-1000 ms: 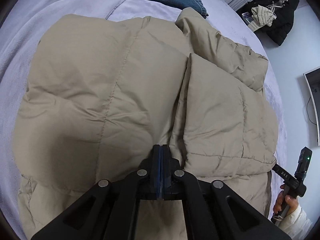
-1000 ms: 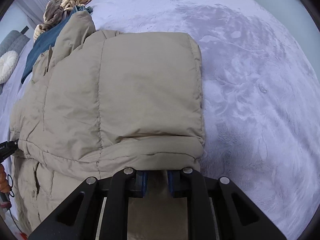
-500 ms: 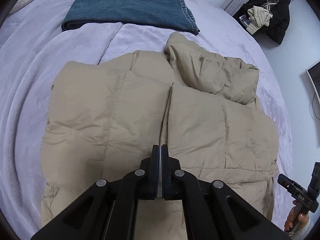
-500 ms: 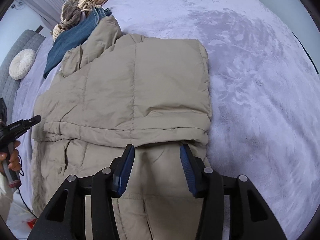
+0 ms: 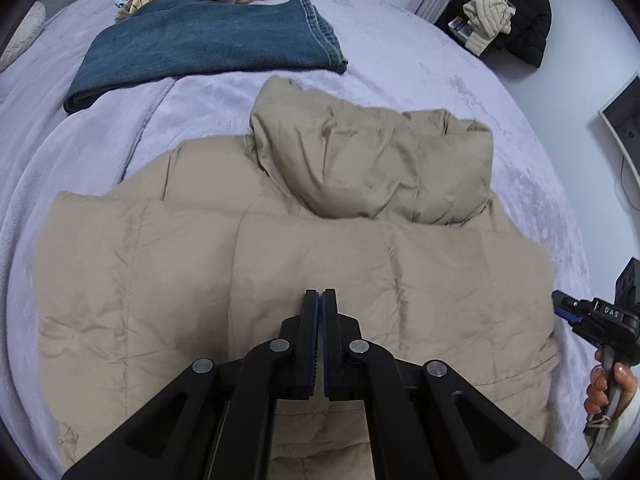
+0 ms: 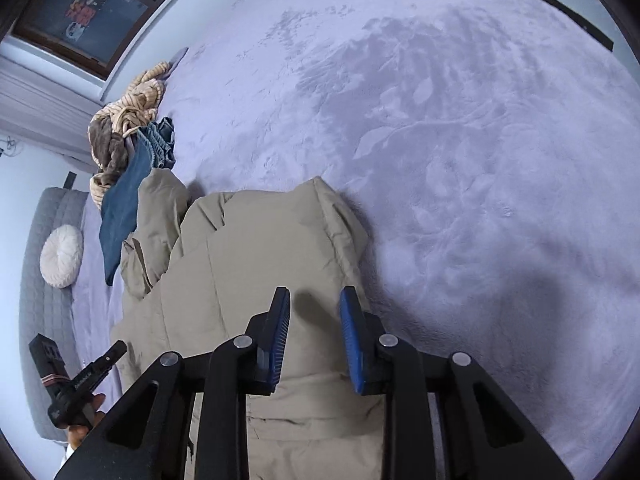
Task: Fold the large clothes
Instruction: 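Fold the held sleeve across the jacket body with the right tool and release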
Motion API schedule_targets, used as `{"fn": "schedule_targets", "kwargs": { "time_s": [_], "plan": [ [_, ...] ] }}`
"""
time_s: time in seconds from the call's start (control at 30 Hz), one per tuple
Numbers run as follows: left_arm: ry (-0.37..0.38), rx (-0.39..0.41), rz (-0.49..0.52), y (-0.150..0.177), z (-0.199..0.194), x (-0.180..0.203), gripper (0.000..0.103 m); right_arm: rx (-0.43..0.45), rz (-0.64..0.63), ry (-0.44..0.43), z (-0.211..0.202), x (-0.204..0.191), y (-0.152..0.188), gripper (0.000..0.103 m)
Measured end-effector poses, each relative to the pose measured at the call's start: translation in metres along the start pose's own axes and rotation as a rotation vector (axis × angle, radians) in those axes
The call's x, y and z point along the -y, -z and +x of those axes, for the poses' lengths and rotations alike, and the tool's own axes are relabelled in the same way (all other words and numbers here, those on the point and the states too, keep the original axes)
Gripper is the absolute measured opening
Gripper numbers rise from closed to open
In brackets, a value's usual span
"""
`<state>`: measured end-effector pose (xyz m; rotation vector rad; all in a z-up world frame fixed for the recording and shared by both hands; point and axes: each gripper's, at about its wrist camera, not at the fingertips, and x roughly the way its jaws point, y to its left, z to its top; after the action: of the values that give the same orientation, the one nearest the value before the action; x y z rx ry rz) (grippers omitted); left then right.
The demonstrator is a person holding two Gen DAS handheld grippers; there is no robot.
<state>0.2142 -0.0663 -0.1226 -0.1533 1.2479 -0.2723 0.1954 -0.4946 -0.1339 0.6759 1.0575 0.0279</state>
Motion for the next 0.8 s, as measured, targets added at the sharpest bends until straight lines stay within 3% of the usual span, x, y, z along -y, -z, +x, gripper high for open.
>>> {"fn": "schedule_targets", "kwargs": {
  "time_s": [0.27, 0.47, 0.5, 0.53, 0.57, 0.6, 0.8],
  "plan": [
    [-0.072, -0.079, -0.006, 0.028, 0.010, -0.010, 0.002, -0.085, -0.164, 0.091, 0.049, -0.023, 0.024, 0.028],
    [-0.155, -0.011, -0.010, 0.029, -0.021, -0.007, 0.002, -0.078, -0.198, 0.117, 0.031, -0.036, 0.026, 0.029],
    [-0.161, -0.008, -0.014, 0.030, -0.025, -0.009, 0.019, -0.076, -0.207, 0.119, 0.027, -0.039, 0.028, 0.029],
    [-0.169, -0.015, -0.018, 0.031, -0.029, -0.011, 0.052, -0.074, -0.215, 0.121, 0.022, -0.041, 0.031, 0.029],
    [-0.182, -0.033, -0.027, 0.032, -0.032, -0.012, 0.097, -0.075, -0.222, 0.121, 0.018, -0.042, 0.034, 0.029],
    [-0.202, -0.004, -0.030, 0.034, -0.032, -0.014, 0.103, -0.076, -0.232, 0.122, 0.014, -0.044, 0.039, 0.029],
    [-0.243, -0.032, -0.035, 0.057, -0.009, -0.020, 0.103, -0.101, -0.234, 0.104, -0.005, -0.052, 0.064, 0.039]
  ]
}}
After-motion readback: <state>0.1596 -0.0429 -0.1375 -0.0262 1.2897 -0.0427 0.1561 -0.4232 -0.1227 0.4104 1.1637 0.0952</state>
